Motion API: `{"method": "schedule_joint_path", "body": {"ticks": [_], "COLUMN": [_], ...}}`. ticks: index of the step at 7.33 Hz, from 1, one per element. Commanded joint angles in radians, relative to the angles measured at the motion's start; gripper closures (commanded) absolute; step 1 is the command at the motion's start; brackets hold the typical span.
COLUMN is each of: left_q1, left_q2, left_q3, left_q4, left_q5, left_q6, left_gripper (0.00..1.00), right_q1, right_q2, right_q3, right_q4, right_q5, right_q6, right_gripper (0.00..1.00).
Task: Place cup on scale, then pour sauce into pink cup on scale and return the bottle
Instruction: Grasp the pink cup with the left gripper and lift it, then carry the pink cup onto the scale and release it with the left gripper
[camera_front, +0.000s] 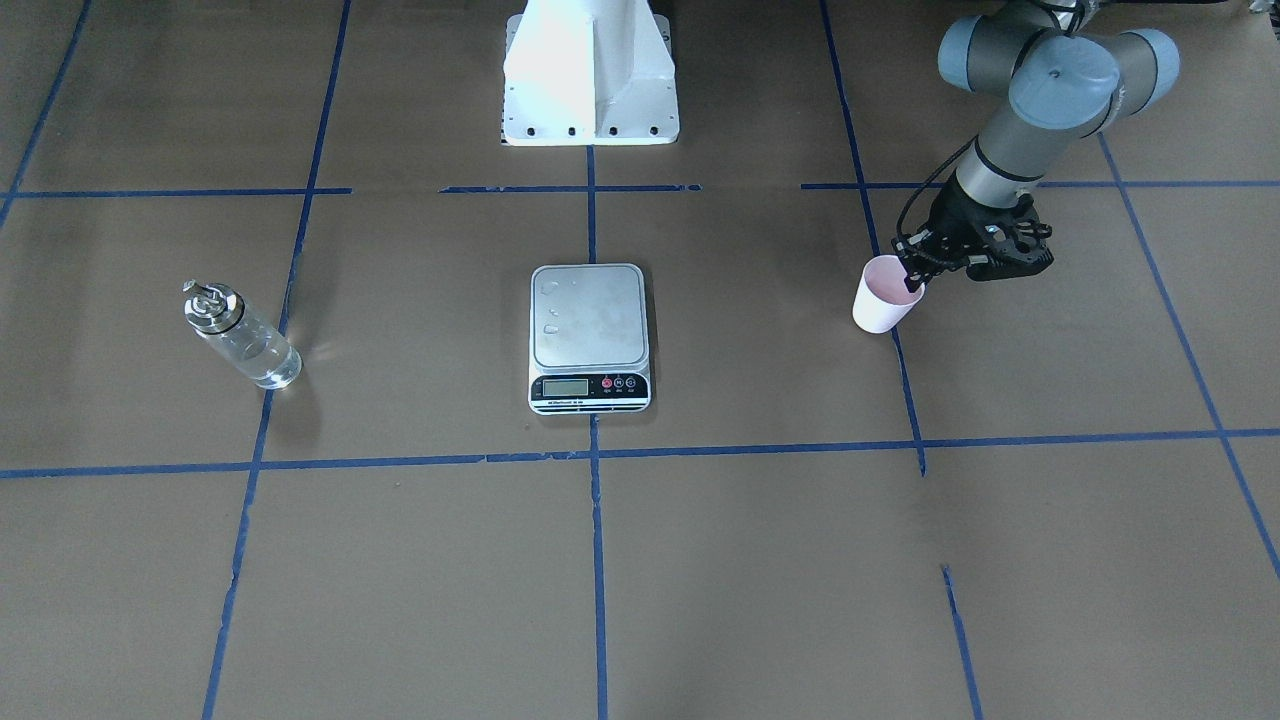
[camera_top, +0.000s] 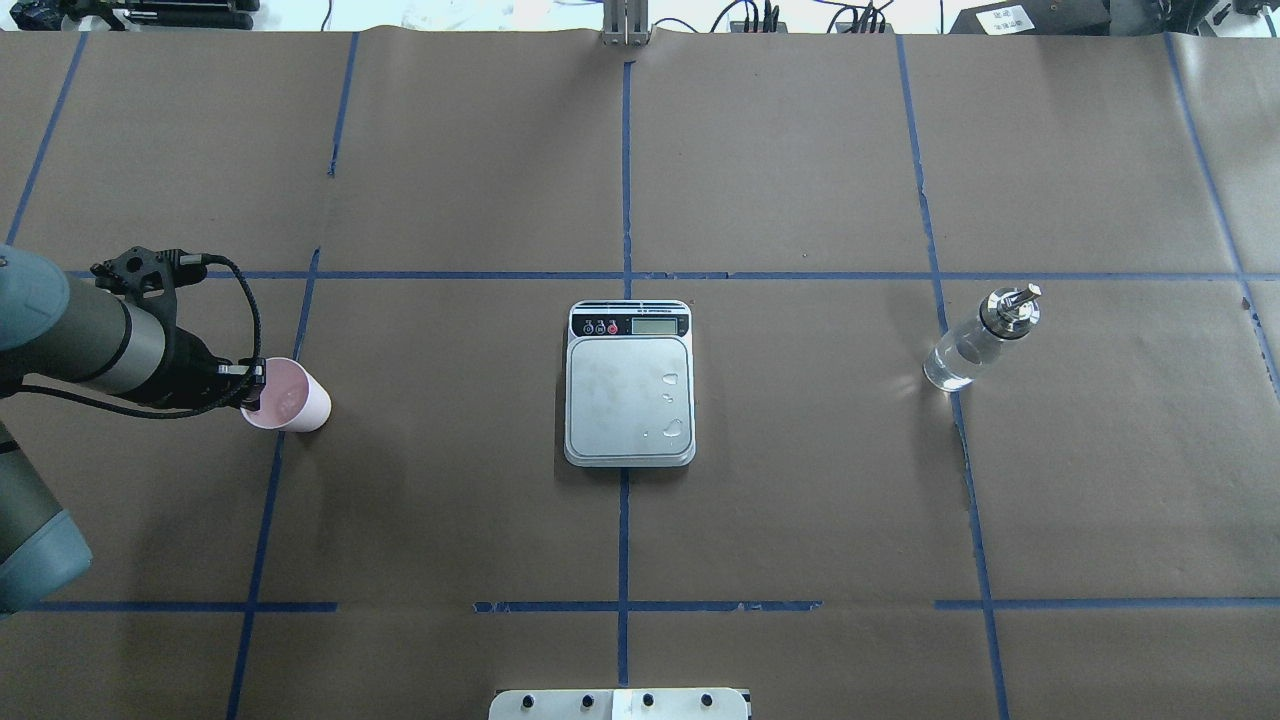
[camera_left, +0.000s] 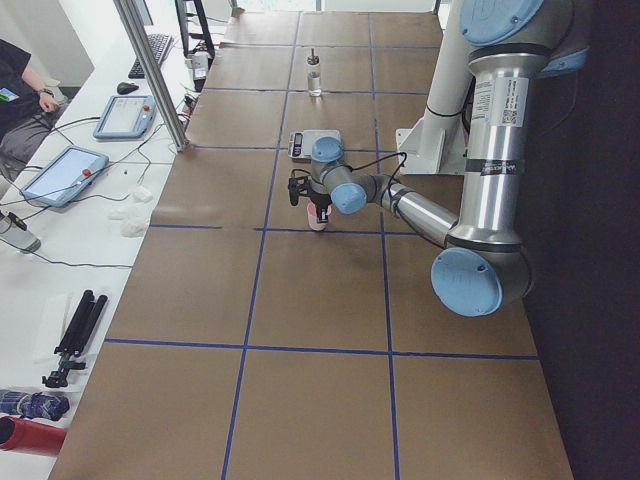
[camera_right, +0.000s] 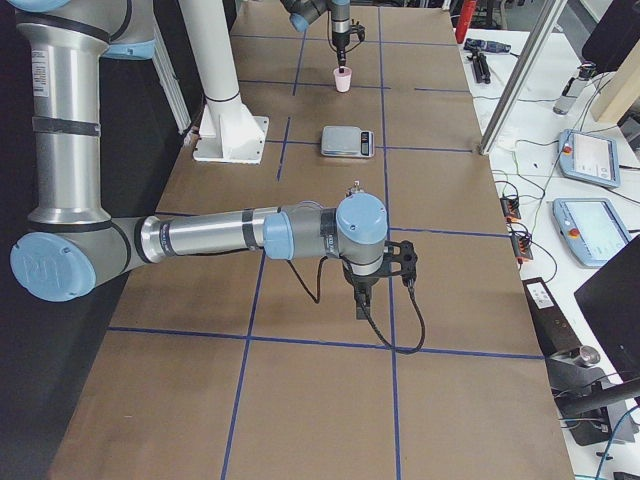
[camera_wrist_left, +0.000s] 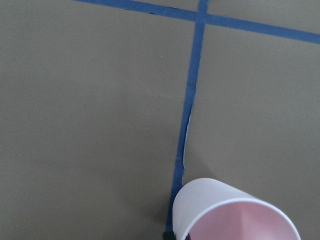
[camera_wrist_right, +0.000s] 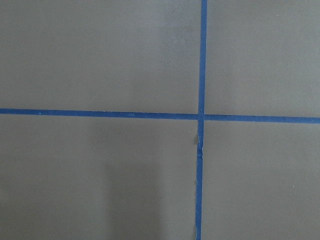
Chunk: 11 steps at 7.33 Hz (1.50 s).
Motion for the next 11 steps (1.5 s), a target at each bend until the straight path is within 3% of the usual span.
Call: {"method": "schedule_joint_path", "body": {"ticks": [1,2,4,5,7,9,11], "left_q1": [-0.013,-0.013,-0.007,0.001,0.068,0.177,0.200], "left_q2": [0.006,-0.052,-0.405,-0.489,-0.616,-0.645,-0.726], "left_q3": [-0.119,-0.182,-0.203,-0.194,-0.073,0.031,0.182], "left_q4": [0.064,0.217,0.643,0.690,0.662,0.507,0.440], "left_q5": [-0.039,-0.039,-0.036,-0.042,-0.036,0.022,0.032], "left_q6": [-0.019,-0.020,-0.081,-0.170,-0.319,-0.481,-0.509], "left_gripper": [1.00,1.00,1.00,1.00,1.00,1.00,1.00], "right_q1": [0.000,0.000,0.000,0.000,0.000,0.000,0.000], "right_q2": [-0.013,-0.015,-0.013,-0.013,-0.015,-0.013,-0.012], "right_q3": [0.006,0.006,0.009,0.009,0.012,0.015,0.026], "right_q4": [0.038,0.041,0.040,0.040,0.038,0.041,0.041], "right_q5": [-0.001,-0.001,0.008,0.008,0.028,0.039,0.039], "right_q6": [0.001,-0.001,-0.001,0.001,-0.001,0.001,0.001], "right_gripper": [0.00,0.00,0.00,0.00,0.00,0.00,0.00]}}
